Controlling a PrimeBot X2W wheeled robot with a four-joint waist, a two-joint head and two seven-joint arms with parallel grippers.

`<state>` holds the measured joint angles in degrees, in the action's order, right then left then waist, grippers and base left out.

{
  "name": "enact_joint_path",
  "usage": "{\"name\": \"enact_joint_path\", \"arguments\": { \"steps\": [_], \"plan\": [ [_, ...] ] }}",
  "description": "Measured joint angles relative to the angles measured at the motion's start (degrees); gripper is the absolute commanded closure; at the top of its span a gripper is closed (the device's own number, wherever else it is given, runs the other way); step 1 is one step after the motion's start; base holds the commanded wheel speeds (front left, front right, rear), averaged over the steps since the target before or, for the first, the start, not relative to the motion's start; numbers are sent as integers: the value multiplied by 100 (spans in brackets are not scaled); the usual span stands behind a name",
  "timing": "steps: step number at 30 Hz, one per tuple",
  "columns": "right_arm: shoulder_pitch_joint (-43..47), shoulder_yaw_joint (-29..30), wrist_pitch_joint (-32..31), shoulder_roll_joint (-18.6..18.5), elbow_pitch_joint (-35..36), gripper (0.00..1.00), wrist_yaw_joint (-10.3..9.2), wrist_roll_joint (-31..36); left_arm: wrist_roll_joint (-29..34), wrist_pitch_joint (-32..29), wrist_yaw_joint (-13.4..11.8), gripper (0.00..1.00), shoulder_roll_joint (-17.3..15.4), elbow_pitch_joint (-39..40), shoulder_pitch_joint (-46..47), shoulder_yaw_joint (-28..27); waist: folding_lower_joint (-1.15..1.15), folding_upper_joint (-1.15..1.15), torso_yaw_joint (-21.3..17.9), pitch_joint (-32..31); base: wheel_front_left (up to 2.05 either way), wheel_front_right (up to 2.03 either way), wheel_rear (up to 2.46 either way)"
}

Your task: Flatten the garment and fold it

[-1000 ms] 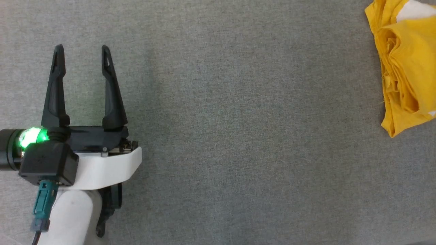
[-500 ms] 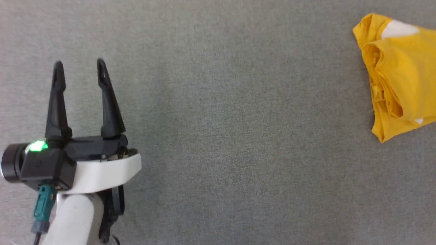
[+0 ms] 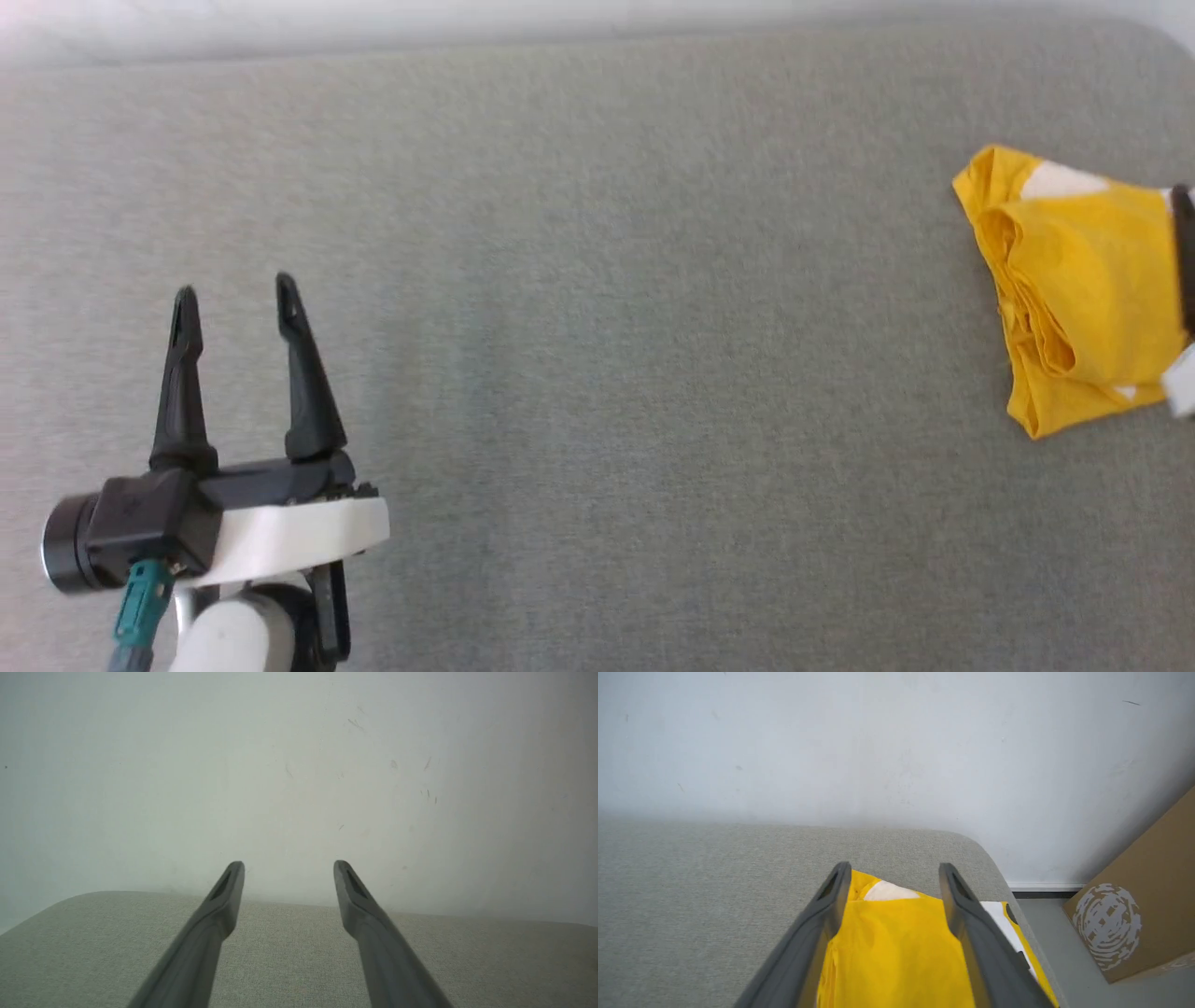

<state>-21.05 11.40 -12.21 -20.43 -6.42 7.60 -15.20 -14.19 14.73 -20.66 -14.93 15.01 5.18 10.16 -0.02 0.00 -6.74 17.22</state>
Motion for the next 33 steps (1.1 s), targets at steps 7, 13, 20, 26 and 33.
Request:
{"name": "enact_joint_path", "arguments": {
  "steps": [7,13,20,26,33],
  "plan": [
    [886,110,546,817,968,0,0,-52,-35,0,322,0,91,-19,-268,-107,0,0,258,-459,0,0,0],
    [1529,30,1047,1356,1379,0,0,63,25,0,442,0,233,-23,-516,-311,0,0,433,-785,0,0,0],
    [2024,-29,1766,1661,1424,0,0,310,81,0,563,0,403,-272,-872,-415,1,0,566,-1080,0,0,0],
    [2386,-112,2305,1722,1085,0,0,714,120,0,750,0,550,-489,-1111,-407,1,0,665,-1241,0,0,0],
    [2572,-137,2494,1733,649,0,0,828,210,0,949,0,598,-855,-1329,-296,1,0,716,-1344,0,0,0]
  ]
}}
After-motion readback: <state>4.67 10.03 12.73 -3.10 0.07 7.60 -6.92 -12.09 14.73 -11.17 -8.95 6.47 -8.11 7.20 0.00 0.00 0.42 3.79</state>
